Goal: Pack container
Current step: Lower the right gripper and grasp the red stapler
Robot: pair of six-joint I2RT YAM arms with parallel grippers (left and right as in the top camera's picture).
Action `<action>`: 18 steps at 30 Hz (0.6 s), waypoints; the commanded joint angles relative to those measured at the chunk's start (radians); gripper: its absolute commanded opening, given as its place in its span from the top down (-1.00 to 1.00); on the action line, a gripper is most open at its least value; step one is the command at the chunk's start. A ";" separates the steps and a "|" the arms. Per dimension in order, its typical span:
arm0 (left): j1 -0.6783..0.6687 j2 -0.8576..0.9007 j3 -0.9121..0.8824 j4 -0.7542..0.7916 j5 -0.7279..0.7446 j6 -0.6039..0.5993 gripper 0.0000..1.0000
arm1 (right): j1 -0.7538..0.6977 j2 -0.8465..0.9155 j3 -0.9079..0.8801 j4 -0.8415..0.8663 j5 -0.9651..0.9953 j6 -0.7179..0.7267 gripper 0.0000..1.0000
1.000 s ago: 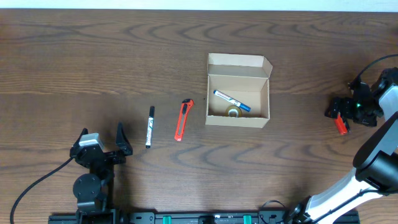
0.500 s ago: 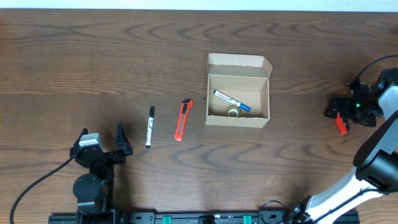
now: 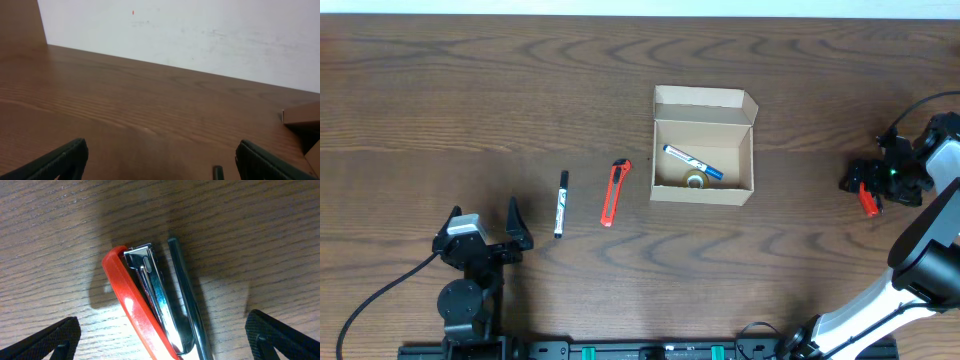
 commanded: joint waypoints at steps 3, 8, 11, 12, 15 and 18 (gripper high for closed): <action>0.004 -0.007 -0.018 -0.043 -0.004 0.000 -0.91 | -0.004 0.016 -0.011 0.001 -0.015 0.013 -0.98; 0.004 -0.007 -0.018 -0.043 -0.004 0.000 -0.90 | -0.003 0.016 -0.019 0.002 -0.015 0.014 -0.98; 0.004 -0.007 -0.018 -0.043 -0.004 0.000 -0.91 | -0.003 0.016 -0.025 0.006 -0.015 0.018 -0.98; 0.004 -0.007 -0.018 -0.043 -0.004 0.000 -0.90 | -0.003 0.016 -0.026 0.007 -0.015 0.019 -0.98; 0.004 -0.007 -0.018 -0.043 -0.004 0.000 -0.91 | -0.003 0.016 -0.027 0.010 -0.015 0.020 -0.98; 0.004 -0.007 -0.018 -0.043 -0.004 0.000 -0.90 | -0.003 0.016 -0.029 0.011 -0.015 0.021 -0.92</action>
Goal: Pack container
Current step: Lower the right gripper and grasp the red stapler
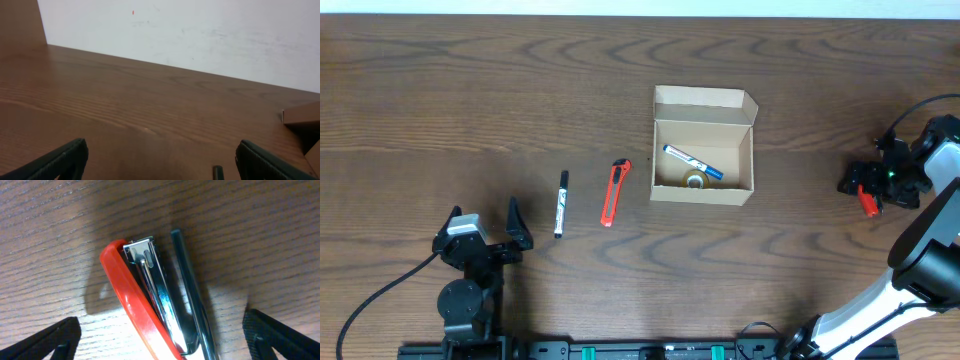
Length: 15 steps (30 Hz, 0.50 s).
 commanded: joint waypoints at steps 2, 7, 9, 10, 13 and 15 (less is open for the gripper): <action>0.004 -0.007 -0.018 -0.043 -0.004 0.000 -0.90 | -0.003 0.016 -0.012 0.003 -0.015 0.016 -0.83; 0.004 -0.007 -0.018 -0.043 -0.004 0.000 -0.90 | -0.003 0.016 -0.012 0.003 -0.015 0.026 -0.76; 0.004 -0.007 -0.018 -0.043 -0.004 0.000 -0.90 | -0.003 0.016 -0.012 0.003 -0.015 0.032 -0.71; 0.004 -0.007 -0.018 -0.043 -0.004 0.000 -0.91 | -0.004 0.016 -0.012 0.003 -0.015 0.033 -0.67; 0.004 -0.007 -0.018 -0.043 -0.004 0.000 -0.91 | -0.003 0.016 -0.012 0.003 -0.015 0.036 -0.54; 0.004 -0.007 -0.018 -0.043 -0.004 0.000 -0.90 | -0.003 0.016 -0.012 0.003 -0.015 0.037 -0.44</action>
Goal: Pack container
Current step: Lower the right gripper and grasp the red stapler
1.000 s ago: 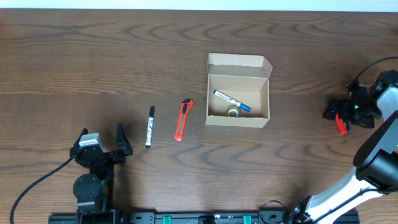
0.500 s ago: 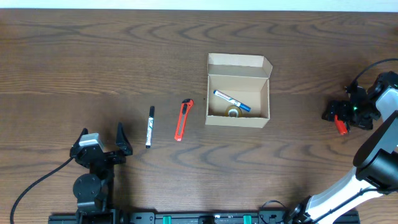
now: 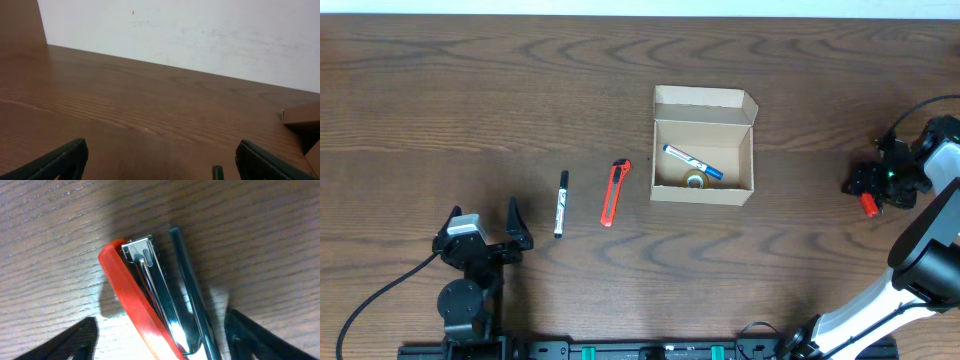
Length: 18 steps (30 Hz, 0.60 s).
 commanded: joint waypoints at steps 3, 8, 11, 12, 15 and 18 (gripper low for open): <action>0.004 -0.007 -0.018 -0.043 -0.004 0.000 -0.90 | -0.003 0.016 -0.008 0.003 -0.012 0.015 -0.36; 0.004 -0.007 -0.018 -0.043 -0.004 0.000 -0.90 | -0.003 0.016 -0.008 0.008 -0.012 0.028 0.70; 0.004 -0.007 -0.018 -0.043 -0.004 0.000 -0.91 | -0.003 0.016 -0.008 0.010 -0.012 0.045 0.95; 0.004 -0.007 -0.018 -0.043 -0.004 0.000 -0.91 | -0.003 0.016 -0.008 0.010 -0.012 0.048 0.97; 0.004 -0.007 -0.018 -0.043 -0.004 0.000 -0.90 | -0.003 0.016 -0.008 0.013 -0.012 0.058 0.97; 0.004 -0.007 -0.018 -0.043 -0.004 0.000 -0.91 | -0.001 0.016 -0.008 0.016 -0.043 0.060 0.97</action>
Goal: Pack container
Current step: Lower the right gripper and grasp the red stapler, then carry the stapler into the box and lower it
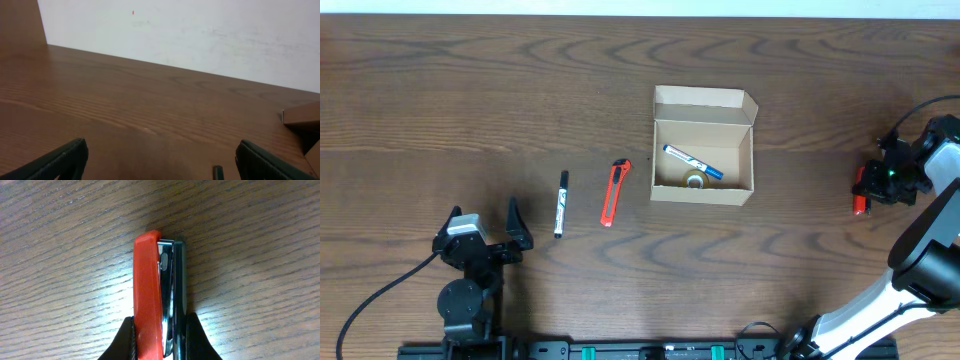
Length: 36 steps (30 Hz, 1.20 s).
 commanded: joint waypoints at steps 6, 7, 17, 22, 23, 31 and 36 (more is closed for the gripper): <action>0.004 -0.007 -0.018 -0.043 -0.004 0.000 -0.91 | 0.033 0.016 0.013 0.004 -0.100 0.020 0.97; 0.004 -0.007 -0.018 -0.043 -0.004 0.000 -0.90 | 0.045 0.016 0.024 -0.002 -0.107 0.020 0.98; 0.004 -0.007 -0.018 -0.043 -0.004 0.000 -0.90 | 0.228 0.016 0.373 -0.250 -0.164 0.020 0.97; 0.004 -0.007 -0.018 -0.043 -0.004 0.000 -0.91 | 0.345 0.015 0.705 -0.446 -0.251 -0.004 0.98; 0.004 -0.007 -0.018 -0.043 -0.004 0.000 -0.91 | 0.377 0.015 0.768 -0.481 -0.253 -0.009 0.97; 0.004 -0.007 -0.018 -0.043 -0.004 0.000 -0.90 | 0.669 0.016 0.931 -0.626 -0.247 -0.025 0.98; 0.004 -0.007 -0.018 -0.043 -0.004 0.000 -0.90 | 0.818 0.016 0.839 -0.623 -0.205 -0.025 0.97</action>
